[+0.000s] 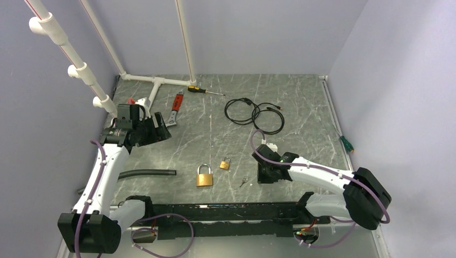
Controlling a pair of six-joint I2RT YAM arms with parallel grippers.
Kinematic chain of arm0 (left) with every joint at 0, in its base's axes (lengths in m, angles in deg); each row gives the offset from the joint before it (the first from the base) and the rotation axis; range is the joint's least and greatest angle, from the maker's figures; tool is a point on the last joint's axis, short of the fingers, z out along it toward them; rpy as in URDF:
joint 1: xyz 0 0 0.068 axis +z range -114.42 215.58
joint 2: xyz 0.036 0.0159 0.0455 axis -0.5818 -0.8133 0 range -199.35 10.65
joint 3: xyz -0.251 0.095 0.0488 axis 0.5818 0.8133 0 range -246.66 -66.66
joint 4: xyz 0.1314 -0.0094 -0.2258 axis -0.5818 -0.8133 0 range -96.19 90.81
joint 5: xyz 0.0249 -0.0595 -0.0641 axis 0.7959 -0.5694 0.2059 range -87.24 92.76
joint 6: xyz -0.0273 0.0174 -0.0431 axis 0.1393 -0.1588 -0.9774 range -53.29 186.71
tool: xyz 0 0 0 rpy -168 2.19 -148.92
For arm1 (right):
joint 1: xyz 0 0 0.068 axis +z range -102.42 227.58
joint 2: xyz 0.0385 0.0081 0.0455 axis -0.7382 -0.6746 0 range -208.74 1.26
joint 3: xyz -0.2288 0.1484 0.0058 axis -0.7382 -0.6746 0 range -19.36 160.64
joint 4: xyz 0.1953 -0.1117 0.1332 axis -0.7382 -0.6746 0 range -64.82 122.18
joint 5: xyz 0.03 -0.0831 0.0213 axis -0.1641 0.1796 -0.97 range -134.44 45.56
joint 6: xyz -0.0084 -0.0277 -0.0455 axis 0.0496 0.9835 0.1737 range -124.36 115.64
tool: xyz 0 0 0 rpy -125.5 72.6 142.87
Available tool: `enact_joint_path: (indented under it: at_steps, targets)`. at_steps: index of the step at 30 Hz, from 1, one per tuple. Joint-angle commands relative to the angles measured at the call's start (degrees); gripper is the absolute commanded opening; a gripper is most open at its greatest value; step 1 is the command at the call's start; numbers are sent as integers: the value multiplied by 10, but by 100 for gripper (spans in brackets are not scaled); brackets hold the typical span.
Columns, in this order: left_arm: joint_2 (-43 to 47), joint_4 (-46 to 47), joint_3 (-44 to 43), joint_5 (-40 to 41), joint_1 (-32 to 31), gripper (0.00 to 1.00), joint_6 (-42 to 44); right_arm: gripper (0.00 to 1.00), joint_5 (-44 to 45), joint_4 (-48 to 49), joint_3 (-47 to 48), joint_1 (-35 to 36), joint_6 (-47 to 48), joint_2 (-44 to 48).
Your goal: Unlock with the key
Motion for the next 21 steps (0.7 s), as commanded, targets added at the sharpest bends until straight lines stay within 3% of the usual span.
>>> enact_joint_path:
  at_steps: [1, 5, 10, 14, 21]
  targets:
    - [16, 25, -1, -26, -2, 81, -6, 0, 22, 20, 19, 4, 51, 36]
    - [35, 78, 20, -108, -2, 79, -50, 0, 51, 29, 53, 3, 84, 78]
    - [42, 208, 64, -209, -30, 75, -151, 0, 57, 67, 75, 3, 108, 112]
    - [10, 277, 67, -195, -109, 74, -194, 0, 34, 124, 68, 3, 128, 138]
    - [-92, 396, 53, -219, -244, 54, -249, 0, 2, 190, 58, 9, 141, 173]
